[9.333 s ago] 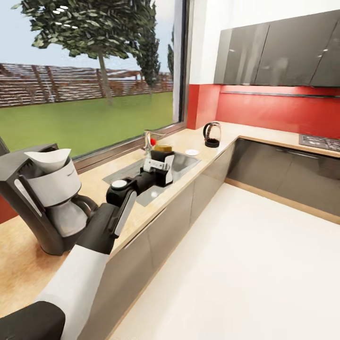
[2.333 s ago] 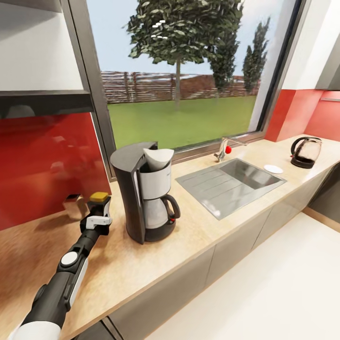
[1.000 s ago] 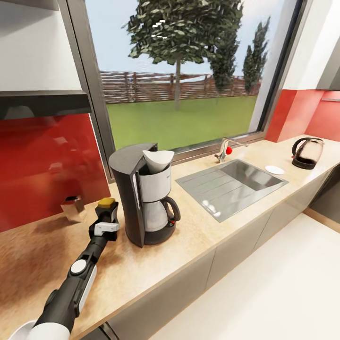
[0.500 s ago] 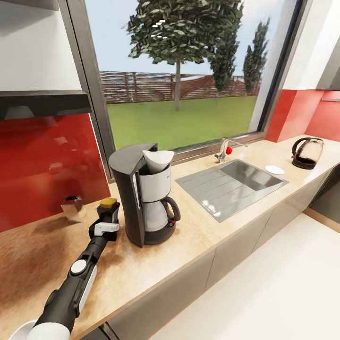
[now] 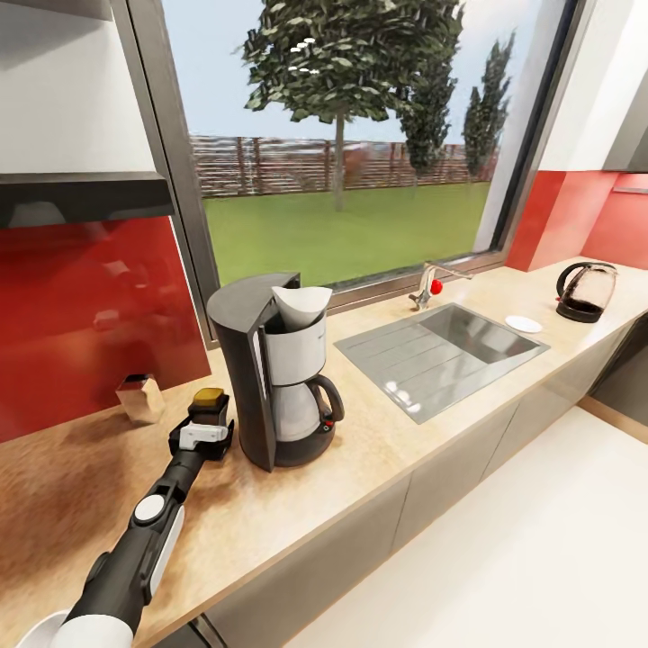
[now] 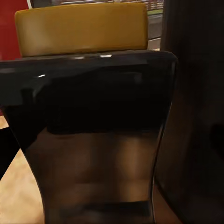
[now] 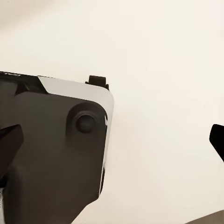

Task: Set up a coffee station on the kitchen countertop: keep the coffee maker on the countertop, move the bottle of coffee from the kitchen shelf to the counter next to the coffee maker, place a paper coffee filter on top of the coffee maker, put the saucer next to the coffee maker with the coffee cup on the saucer, and place the electric kettle next to the coffee maker.

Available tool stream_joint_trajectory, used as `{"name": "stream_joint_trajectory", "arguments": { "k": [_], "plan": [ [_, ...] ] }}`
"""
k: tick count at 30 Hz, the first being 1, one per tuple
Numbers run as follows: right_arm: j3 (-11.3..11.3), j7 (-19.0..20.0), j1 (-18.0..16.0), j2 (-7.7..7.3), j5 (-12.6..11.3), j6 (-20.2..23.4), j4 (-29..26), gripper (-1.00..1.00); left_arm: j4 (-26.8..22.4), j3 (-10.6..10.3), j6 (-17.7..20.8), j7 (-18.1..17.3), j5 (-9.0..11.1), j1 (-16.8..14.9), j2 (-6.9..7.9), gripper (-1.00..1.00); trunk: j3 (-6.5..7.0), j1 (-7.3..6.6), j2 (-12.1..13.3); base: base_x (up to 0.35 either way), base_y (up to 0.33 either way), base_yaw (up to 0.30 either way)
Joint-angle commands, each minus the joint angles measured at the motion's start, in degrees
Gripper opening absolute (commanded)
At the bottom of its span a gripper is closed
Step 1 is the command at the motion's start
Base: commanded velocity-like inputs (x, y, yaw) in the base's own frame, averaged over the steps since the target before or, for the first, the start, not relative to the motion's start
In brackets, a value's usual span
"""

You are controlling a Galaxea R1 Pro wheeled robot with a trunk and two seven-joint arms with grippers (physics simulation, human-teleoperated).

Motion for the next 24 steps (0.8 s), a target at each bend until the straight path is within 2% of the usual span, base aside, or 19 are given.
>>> {"name": "stream_joint_trajectory", "arguments": {
  "k": [1,8,15,24],
  "plan": [
    [0.43,-0.02,-0.02,-0.03,-0.20,0.32,-0.12,1.00,0.00,0.19,-0.24,-0.27,-0.58,-0.05,-0.03,1.00,-0.11,0.03,-0.11,0.000,0.000,0.000],
    [0.43,-0.02,-0.02,-0.06,-0.16,0.32,-0.12,1.00,0.00,0.14,-0.24,-0.27,-0.50,-0.05,-0.06,1.00,-0.11,0.03,-0.11,-0.004,0.000,0.000],
    [0.43,-0.02,-0.02,-0.07,-0.17,0.32,-0.12,1.00,0.00,0.13,-0.24,-0.27,-0.47,-0.05,-0.06,1.00,-0.11,0.03,-0.11,-0.177,0.000,0.000],
    [0.43,-0.02,-0.02,-0.07,-0.19,0.32,-0.12,1.00,0.00,0.11,-0.24,-0.27,-0.47,-0.05,-0.06,1.00,-0.11,0.03,-0.11,-0.019,0.000,0.000]
  ]
}}
